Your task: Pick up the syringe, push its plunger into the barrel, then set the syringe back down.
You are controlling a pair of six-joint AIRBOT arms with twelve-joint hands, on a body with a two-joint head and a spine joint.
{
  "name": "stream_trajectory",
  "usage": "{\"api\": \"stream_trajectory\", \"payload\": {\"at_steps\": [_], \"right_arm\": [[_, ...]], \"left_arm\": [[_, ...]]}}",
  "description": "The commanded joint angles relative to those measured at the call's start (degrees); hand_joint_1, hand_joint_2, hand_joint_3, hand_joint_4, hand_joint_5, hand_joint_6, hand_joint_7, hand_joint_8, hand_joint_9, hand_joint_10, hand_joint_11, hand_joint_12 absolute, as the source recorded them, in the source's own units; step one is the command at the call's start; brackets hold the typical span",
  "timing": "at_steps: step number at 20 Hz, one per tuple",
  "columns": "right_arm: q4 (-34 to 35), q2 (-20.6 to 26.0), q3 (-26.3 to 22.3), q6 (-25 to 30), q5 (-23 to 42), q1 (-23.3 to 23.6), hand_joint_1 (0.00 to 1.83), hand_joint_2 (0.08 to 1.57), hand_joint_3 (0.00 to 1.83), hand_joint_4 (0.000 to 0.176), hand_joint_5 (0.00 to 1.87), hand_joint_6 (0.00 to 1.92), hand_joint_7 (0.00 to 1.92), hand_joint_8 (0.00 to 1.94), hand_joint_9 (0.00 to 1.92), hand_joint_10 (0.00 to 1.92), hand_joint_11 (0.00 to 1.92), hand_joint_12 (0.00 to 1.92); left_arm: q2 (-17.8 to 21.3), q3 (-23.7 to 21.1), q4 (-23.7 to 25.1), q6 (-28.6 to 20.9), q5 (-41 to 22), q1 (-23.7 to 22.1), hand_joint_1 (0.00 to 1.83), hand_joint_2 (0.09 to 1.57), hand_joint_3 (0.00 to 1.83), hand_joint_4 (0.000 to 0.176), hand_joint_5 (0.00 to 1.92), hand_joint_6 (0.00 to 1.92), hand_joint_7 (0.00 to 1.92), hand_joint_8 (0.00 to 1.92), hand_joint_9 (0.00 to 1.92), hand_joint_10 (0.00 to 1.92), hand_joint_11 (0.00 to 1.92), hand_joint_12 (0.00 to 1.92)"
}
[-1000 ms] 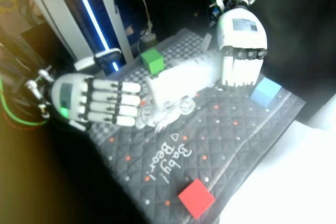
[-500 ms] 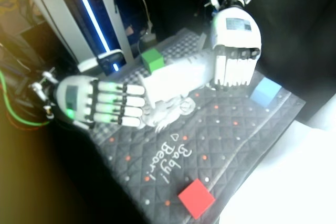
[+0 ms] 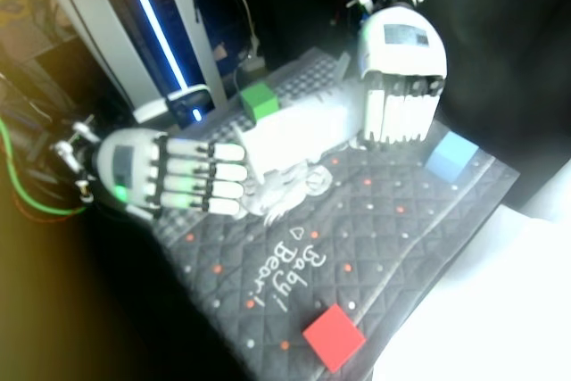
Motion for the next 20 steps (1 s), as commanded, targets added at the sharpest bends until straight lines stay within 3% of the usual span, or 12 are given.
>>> {"api": "stream_trajectory", "payload": {"at_steps": [1, 3, 5, 6, 8, 10, 11, 12, 15, 20], "right_arm": [[-1.9, -0.8, 0.2, 1.0, 5.2, 0.9, 0.32, 0.82, 0.00, 0.000, 0.00, 0.00, 0.00, 0.00, 0.00, 0.00, 0.00, 0.00], [-2.1, -1.4, 0.5, 1.4, 5.2, 1.3, 0.33, 0.84, 0.01, 0.000, 0.00, 0.00, 0.00, 0.00, 0.00, 0.00, 0.00, 0.00], [-2.3, -1.6, 0.6, 1.8, 5.0, 1.6, 0.34, 0.86, 0.01, 0.000, 0.00, 0.00, 0.00, 0.00, 0.00, 0.00, 0.00, 0.00], [-2.6, -1.8, 0.7, 2.0, 5.0, 1.9, 0.30, 0.88, 0.02, 0.000, 0.00, 0.00, 0.00, 0.00, 0.00, 0.00, 0.00, 0.00], [-3.1, -2.3, 0.8, 2.3, 4.7, 2.3, 0.28, 0.84, 0.00, 0.000, 0.00, 0.00, 0.00, 0.00, 0.00, 0.00, 0.00, 0.00], [-3.4, -2.4, 0.8, 2.4, 4.6, 2.6, 0.26, 0.86, 0.01, 0.000, 0.00, 0.00, 0.00, 0.00, 0.00, 0.00, 0.00, 0.00], [-3.7, -2.5, 0.8, 2.4, 4.5, 2.7, 0.24, 0.89, 0.02, 0.000, 0.00, 0.00, 0.00, 0.00, 0.00, 0.00, 0.00, 0.00], [-4.0, -2.6, 0.8, 2.6, 4.4, 3.0, 0.28, 0.89, 0.01, 0.000, 0.00, 0.00, 0.00, 0.00, 0.00, 0.00, 0.00, 0.00], [-4.8, -2.8, 0.8, 3.3, 4.4, 3.4, 0.14, 0.94, 0.02, 0.000, 0.00, 0.00, 0.00, 0.00, 0.00, 0.00, 0.00, 0.00], [-5.8, -3.0, 0.9, 3.5, 4.3, 4.1, 0.16, 1.00, 0.01, 0.000, 0.00, 0.00, 0.00, 0.00, 0.00, 0.00, 0.00, 0.00]], "left_arm": [[-0.2, -0.5, -1.1, -0.6, -8.9, -1.4, 1.58, 0.94, 0.40, 0.000, 1.27, 1.92, 1.50, 1.92, 1.55, 1.92, 1.49, 1.92], [-0.2, -0.5, -1.0, -0.6, -8.7, -1.4, 1.60, 0.90, 0.48, 0.000, 1.30, 1.92, 1.51, 1.92, 1.57, 1.92, 1.56, 1.92], [-0.2, -0.5, -1.0, -1.3, -8.7, -1.5, 1.59, 0.85, 0.59, 0.000, 1.32, 1.92, 1.53, 1.92, 1.56, 1.92, 1.42, 1.92], [-0.2, -0.5, -1.0, -1.3, -8.6, -1.5, 1.58, 0.89, 0.48, 0.000, 1.27, 1.92, 1.52, 1.92, 1.57, 1.92, 1.42, 1.92], [-0.3, -0.4, -0.9, -1.3, -8.4, -1.5, 1.59, 0.91, 0.43, 0.000, 1.27, 1.92, 1.52, 1.92, 1.58, 1.92, 1.57, 1.92], [-0.3, -0.4, -0.9, -1.3, -8.3, -1.5, 1.60, 0.94, 0.36, 0.000, 1.20, 1.92, 1.48, 1.92, 1.56, 1.92, 1.52, 1.92], [-0.4, -0.3, -0.9, -1.3, -8.2, -1.5, 1.60, 1.00, 0.23, 0.000, 1.15, 1.92, 1.45, 1.92, 1.54, 1.92, 1.52, 1.92], [-0.5, -0.2, -0.9, -1.3, -8.1, -1.5, 1.59, 1.02, 0.21, 0.000, 1.16, 1.92, 1.43, 1.92, 1.52, 1.92, 1.49, 1.92], [-0.6, -0.1, -0.9, -1.3, -7.8, -1.5, 1.63, 1.01, 0.19, 0.000, 1.18, 1.92, 1.42, 1.92, 1.54, 1.92, 1.60, 1.92], [-0.6, 0.1, -0.6, -1.3, -7.3, -1.6, 1.64, 1.01, 0.17, 0.000, 1.14, 1.92, 1.40, 1.92, 1.50, 1.92, 1.55, 1.92]]}}
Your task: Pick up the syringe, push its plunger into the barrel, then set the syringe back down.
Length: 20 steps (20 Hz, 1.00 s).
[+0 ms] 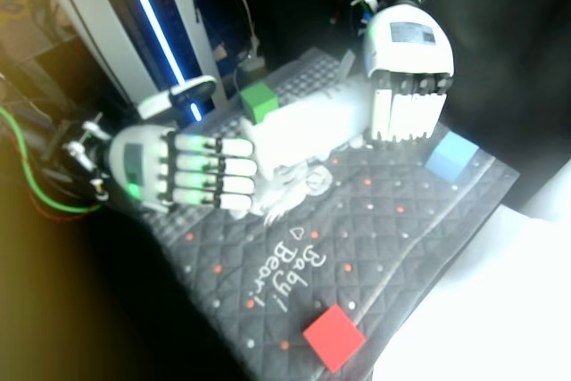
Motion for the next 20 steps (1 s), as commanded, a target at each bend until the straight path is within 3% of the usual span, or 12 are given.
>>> {"api": "stream_trajectory", "payload": {"at_steps": [1, 2, 3, 7, 11, 12, 13, 16, 17, 20], "right_arm": [[-5.8, -0.7, -0.2, 0.4, 4.5, 1.1, 0.15, 0.98, 0.00, 0.000, 0.00, 0.00, 0.00, 0.00, 0.00, 0.00, 0.00, 0.00], [-6.1, -0.8, -0.1, 0.4, 4.2, 1.3, 0.15, 0.98, 0.00, 0.000, 0.00, 0.00, 0.00, 0.00, 0.00, 0.00, 0.00, 0.00], [-6.4, -0.9, -0.1, 0.4, 3.9, 1.5, 0.12, 0.98, 0.00, 0.000, 0.00, 0.00, 0.00, 0.00, 0.00, 0.00, 0.00, 0.00], [-7.5, -1.3, 0.1, 0.8, 2.9, 2.2, 0.02, 1.02, 0.01, 0.000, 0.00, 0.00, 0.00, 0.00, 0.00, 0.00, 0.00, 0.00], [-8.2, -1.4, 0.1, 1.1, 2.4, 2.6, 0.08, 0.95, 0.00, 0.000, 0.05, 0.01, 0.00, 0.00, 0.00, 0.00, 0.00, 0.00], [-8.4, -1.5, 0.2, 1.1, 2.3, 2.7, 0.11, 0.91, 0.00, 0.000, 0.06, 0.01, 0.00, 0.00, 0.00, 0.00, 0.01, 0.01], [-8.7, -1.6, 0.2, 1.1, 2.1, 2.9, 0.12, 0.91, 0.00, 0.000, 0.06, 0.01, 0.00, 0.00, 0.00, 0.00, 0.03, 0.01], [-9.3, -1.7, 0.4, 1.2, 1.7, 3.3, 0.08, 0.92, 0.00, 0.000, 0.08, 0.01, 0.02, 0.00, 0.00, 0.00, 0.04, 0.02], [-9.3, -1.8, 0.4, 1.3, 1.6, 3.3, 0.09, 0.94, 0.01, 0.000, 0.08, 0.01, 0.02, 0.00, 0.00, 0.00, 0.04, 0.02], [-9.3, -1.7, 0.4, 1.4, 1.6, 3.3, 0.08, 0.93, 0.00, 0.000, 0.09, 0.01, 0.04, 0.01, 0.02, 0.01, 0.06, 0.03]], "left_arm": [[-0.7, -0.5, -0.9, -0.7, -8.4, -1.4, 1.66, 1.01, 0.17, 0.000, 1.14, 1.92, 1.40, 1.92, 1.51, 1.92, 1.54, 1.92], [-0.7, -0.5, -0.8, -0.7, -8.3, -1.5, 1.67, 1.00, 0.17, 0.000, 1.09, 1.92, 1.42, 1.92, 1.53, 1.92, 1.55, 1.92], [-0.8, -0.4, -0.7, -3.7, -8.2, -1.6, 1.68, 1.00, 0.16, 0.000, 1.11, 1.92, 1.43, 1.92, 1.53, 1.92, 1.55, 1.92], [-1.0, -0.4, 0.3, -3.7, -7.6, -1.6, 1.61, 1.03, 0.21, 0.000, 1.18, 1.92, 1.48, 1.92, 1.54, 1.92, 1.48, 1.92], [-1.3, -0.4, 0.4, -3.7, -7.5, -1.6, 1.59, 0.93, 0.46, 0.000, 1.21, 1.92, 1.47, 1.92, 1.52, 1.92, 1.44, 1.92], [-1.3, -0.4, 0.4, -3.7, -7.6, -1.6, 1.58, 0.93, 0.47, 0.000, 1.20, 1.92, 1.47, 1.92, 1.52, 1.92, 1.38, 1.92], [-1.4, -0.4, 0.5, -0.7, -7.5, -1.6, 1.59, 0.92, 0.47, 0.000, 1.19, 1.92, 1.47, 1.92, 1.52, 1.92, 1.39, 1.92], [-1.6, -0.3, 0.8, -0.7, -7.5, -1.6, 1.56, 0.94, 0.46, 0.000, 1.16, 1.92, 1.42, 1.92, 1.45, 1.92, 1.27, 1.92], [-1.7, -0.3, 1.1, -3.7, -7.4, -1.6, 1.56, 0.94, 0.46, 0.000, 1.17, 1.92, 1.41, 1.92, 1.44, 1.92, 1.29, 1.92], [-1.6, -0.3, 1.1, -3.7, -7.4, -1.3, 1.53, 0.98, 0.38, 0.000, 1.16, 1.92, 1.43, 1.92, 1.47, 1.92, 1.39, 1.92]]}}
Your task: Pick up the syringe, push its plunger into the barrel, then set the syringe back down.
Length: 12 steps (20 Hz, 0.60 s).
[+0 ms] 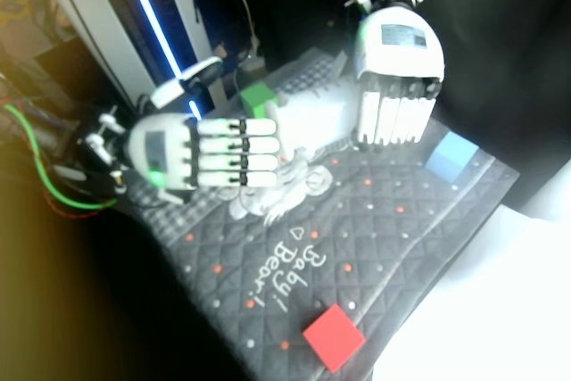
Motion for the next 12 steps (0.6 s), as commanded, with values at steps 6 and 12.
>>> {"api": "stream_trajectory", "payload": {"at_steps": [6, 12], "right_arm": [[-4.3, 1.7, -0.4, 0.8, 5.3, 0.9, 0.00, 1.06, 0.01, 0.000, 0.01, 0.00, 0.00, 0.00, 0.00, 0.00, 0.00, 0.00], [-4.6, 4.5, -0.3, 0.7, 5.3, 0.9, 0.10, 1.00, 0.00, 0.000, 0.00, 0.00, 0.00, 0.00, 0.00, 0.00, 0.00, 0.00]], "left_arm": [[-0.4, -0.1, -1.3, -0.7, -7.4, -0.3, 1.61, 0.86, 0.56, 0.000, 1.24, 1.92, 1.49, 1.92, 1.54, 1.92, 1.50, 1.92], [-0.2, 0.2, -1.3, -0.7, -6.6, 0.2, 1.59, 0.92, 0.47, 0.000, 1.26, 1.92, 1.48, 1.92, 1.55, 1.92, 1.59, 1.92]]}}
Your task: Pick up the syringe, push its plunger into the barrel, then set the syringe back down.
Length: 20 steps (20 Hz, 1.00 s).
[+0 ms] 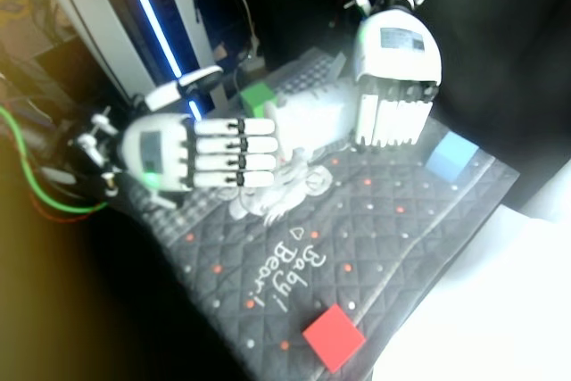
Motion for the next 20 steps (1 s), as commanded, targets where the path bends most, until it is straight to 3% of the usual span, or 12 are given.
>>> {"api": "stream_trajectory", "payload": {"at_steps": [1, 6, 8, 10, 12, 15, 18, 20], "right_arm": [[-0.8, 0.6, -0.3, 0.4, 7.3, 0.9, 0.07, 1.00, 0.00, 0.000, 0.00, 0.00, 0.00, 0.00, 0.00, 0.00, 0.00, 0.00], [-1.1, 2.4, -0.4, 0.0, 7.5, 0.9, 0.03, 1.05, 0.01, 0.000, 0.00, 0.00, 0.00, 0.00, 0.00, 0.00, 0.00, 0.00], [-1.3, 3.5, -0.5, -0.7, 7.6, 0.9, 0.00, 0.95, 0.00, 0.000, 0.00, 0.00, 0.00, 0.00, 0.00, 0.00, 0.01, 0.01], [-1.3, 4.5, -0.7, -1.4, 8.0, 1.5, 0.00, 0.96, 0.00, 0.000, 0.00, 0.00, 0.00, 0.00, 0.00, 0.00, 0.00, 0.00], [-1.3, 5.4, -0.9, -2.1, 8.4, 1.9, 0.13, 0.98, 0.01, 0.000, 0.00, 0.00, 0.00, 0.00, 0.00, 0.00, 0.00, 0.00], [-0.2, 6.5, -1.1, -3.3, 10.6, 2.2, 0.03, 0.90, 0.00, 0.000, 0.00, 0.00, 0.00, 0.00, 0.00, 0.00, 0.00, 0.00], [0.6, 7.3, -1.1, -4.3, 11.9, 2.6, 0.07, 0.89, 0.00, 0.000, 0.04, 0.01, 0.00, 0.00, 0.00, 0.00, 0.00, 0.00], [0.6, 7.5, -1.1, -4.6, 12.0, 3.1, 0.09, 0.88, 0.00, 0.000, 0.02, 0.00, 0.00, 0.00, 0.00, 0.00, 0.00, 0.00]], "left_arm": [[-0.2, 0.3, -1.0, -0.2, -6.2, -0.5, 1.57, 0.94, 0.46, 0.000, 1.24, 1.92, 1.47, 1.92, 1.54, 1.92, 1.57, 1.92], [-0.2, 0.6, -1.1, -0.2, -5.9, -0.4, 1.55, 0.93, 0.47, 0.000, 1.23, 1.92, 1.48, 1.92, 1.54, 1.92, 1.56, 1.92], [-0.2, 0.7, -1.1, -0.2, -5.8, -0.1, 1.57, 0.89, 0.54, 0.000, 1.22, 1.92, 1.48, 1.92, 1.55, 1.92, 1.59, 1.92], [-0.3, 0.8, -1.1, -0.2, -5.6, 0.1, 1.57, 0.83, 0.66, 0.000, 1.23, 1.92, 1.49, 1.92, 1.56, 1.92, 1.58, 1.92], [-0.3, 0.8, -1.1, -0.2, -5.4, 0.2, 1.61, 0.81, 0.67, 0.000, 1.22, 1.92, 1.48, 1.92, 1.57, 1.92, 1.61, 1.92], [-0.3, 0.8, -1.1, -0.2, -5.2, 0.5, 1.58, 0.83, 0.68, 0.000, 1.19, 1.92, 1.47, 1.92, 1.56, 1.92, 1.61, 1.92], [-0.3, 0.8, -1.1, -0.2, -4.9, 0.7, 1.60, 0.81, 0.69, 0.000, 1.19, 1.92, 1.48, 1.92, 1.56, 1.92, 1.60, 1.92], [-0.4, 0.8, -1.1, -0.2, -4.7, 1.0, 1.58, 0.78, 0.80, 0.000, 1.17, 1.92, 1.46, 1.92, 1.54, 1.92, 1.57, 1.92]]}}
